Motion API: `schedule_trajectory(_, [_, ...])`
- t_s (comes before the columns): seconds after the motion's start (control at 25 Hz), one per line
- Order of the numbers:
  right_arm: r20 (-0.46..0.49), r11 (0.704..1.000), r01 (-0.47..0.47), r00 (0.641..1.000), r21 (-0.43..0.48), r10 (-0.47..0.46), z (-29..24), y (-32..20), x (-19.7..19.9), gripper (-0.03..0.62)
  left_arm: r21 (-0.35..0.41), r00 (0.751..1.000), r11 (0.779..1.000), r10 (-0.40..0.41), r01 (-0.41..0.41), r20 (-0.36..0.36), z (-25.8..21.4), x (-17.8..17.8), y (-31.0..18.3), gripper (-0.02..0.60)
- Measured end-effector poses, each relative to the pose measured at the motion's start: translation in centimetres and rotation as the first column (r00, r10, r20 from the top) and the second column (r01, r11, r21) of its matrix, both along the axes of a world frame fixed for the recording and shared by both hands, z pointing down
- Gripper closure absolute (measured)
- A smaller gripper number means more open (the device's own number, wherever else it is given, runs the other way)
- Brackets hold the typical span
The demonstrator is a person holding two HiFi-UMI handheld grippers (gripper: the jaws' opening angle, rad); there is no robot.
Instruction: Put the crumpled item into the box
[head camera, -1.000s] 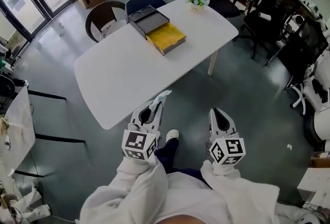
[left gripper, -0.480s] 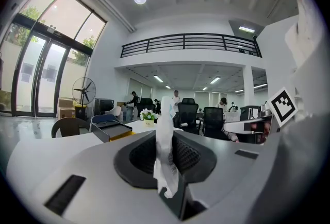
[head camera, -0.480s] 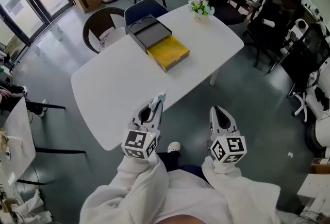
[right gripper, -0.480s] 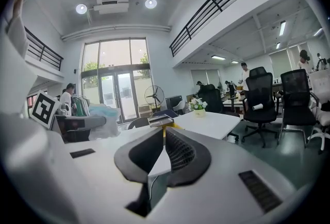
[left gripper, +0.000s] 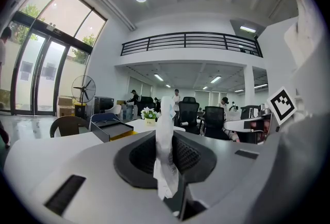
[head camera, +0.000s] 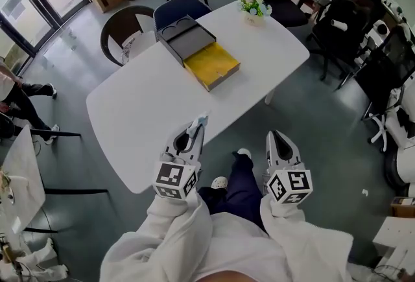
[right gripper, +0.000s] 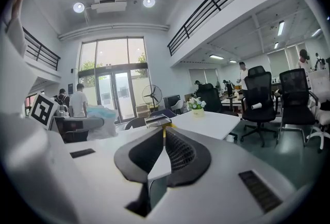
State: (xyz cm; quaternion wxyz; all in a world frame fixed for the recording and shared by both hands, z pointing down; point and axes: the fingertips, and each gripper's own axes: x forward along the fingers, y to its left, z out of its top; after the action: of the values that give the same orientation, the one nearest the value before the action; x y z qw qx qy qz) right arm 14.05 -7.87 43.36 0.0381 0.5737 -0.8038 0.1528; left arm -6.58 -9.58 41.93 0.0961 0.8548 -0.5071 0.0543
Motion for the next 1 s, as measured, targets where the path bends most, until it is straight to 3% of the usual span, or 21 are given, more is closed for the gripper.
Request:
schedule_trajectory(0.44, [0.015, 1.000, 0.030, 0.999, -0.006, -0.030, 1.2, -4.0, 0.0, 0.557, -0.005, 0.999, 1.000, -0.025, 0.026, 0.021, 1.1, 0.0, -3.5, 0.519])
schedule_trajectory(1.0, [0.009, 0.987, 0.156, 0.988, -0.049, -0.156, 2.1, -16.8, -0.7, 0.557, -0.057, 0.990, 0.988, -0.140, 0.141, 0.019, 2.3, -0.5, -14.3, 0.518])
